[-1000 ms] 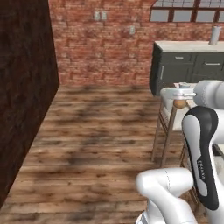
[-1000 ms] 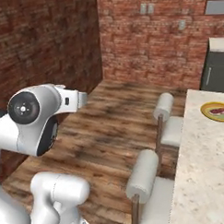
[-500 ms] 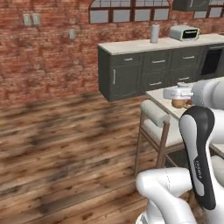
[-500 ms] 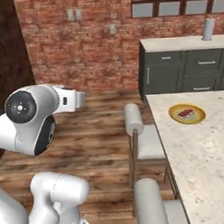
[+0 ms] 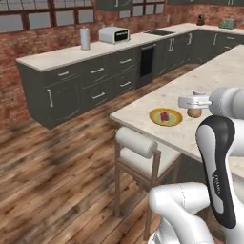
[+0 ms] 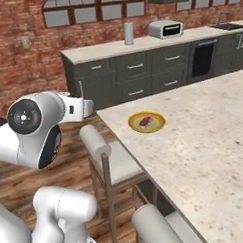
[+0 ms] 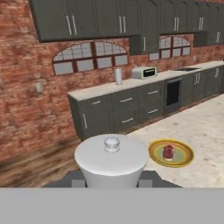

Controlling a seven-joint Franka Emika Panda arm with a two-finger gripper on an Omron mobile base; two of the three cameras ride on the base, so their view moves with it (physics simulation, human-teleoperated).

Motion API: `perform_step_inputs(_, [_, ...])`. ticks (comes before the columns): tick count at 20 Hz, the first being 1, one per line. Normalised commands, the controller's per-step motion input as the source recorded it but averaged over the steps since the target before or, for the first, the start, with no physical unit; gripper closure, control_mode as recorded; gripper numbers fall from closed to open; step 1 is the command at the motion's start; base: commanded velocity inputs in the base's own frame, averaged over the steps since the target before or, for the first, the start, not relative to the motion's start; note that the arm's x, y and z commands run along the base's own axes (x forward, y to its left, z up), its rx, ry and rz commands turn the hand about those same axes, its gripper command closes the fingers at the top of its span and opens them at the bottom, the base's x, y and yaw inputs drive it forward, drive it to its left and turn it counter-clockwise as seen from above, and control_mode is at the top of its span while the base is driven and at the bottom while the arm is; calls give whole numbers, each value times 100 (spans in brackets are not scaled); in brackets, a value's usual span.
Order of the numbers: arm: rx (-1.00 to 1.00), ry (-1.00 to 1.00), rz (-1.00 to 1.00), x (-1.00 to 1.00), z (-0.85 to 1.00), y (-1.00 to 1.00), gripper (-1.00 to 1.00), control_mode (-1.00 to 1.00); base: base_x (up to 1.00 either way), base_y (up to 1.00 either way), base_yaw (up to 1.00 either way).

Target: Retrieve the shaker from the cabinet and place it next the steak on a plate on the dining table.

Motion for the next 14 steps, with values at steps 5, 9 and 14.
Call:
perform_step_inputs(5, [0,0,0,0,0,0,100,100,78,11,-68])
perform_step_inputs(9, [0,0,0,0,0,0,100,100,86,15,-61])
perform_step_inputs(14, [0,0,0,0,0,0,100,100,100,10,-37])
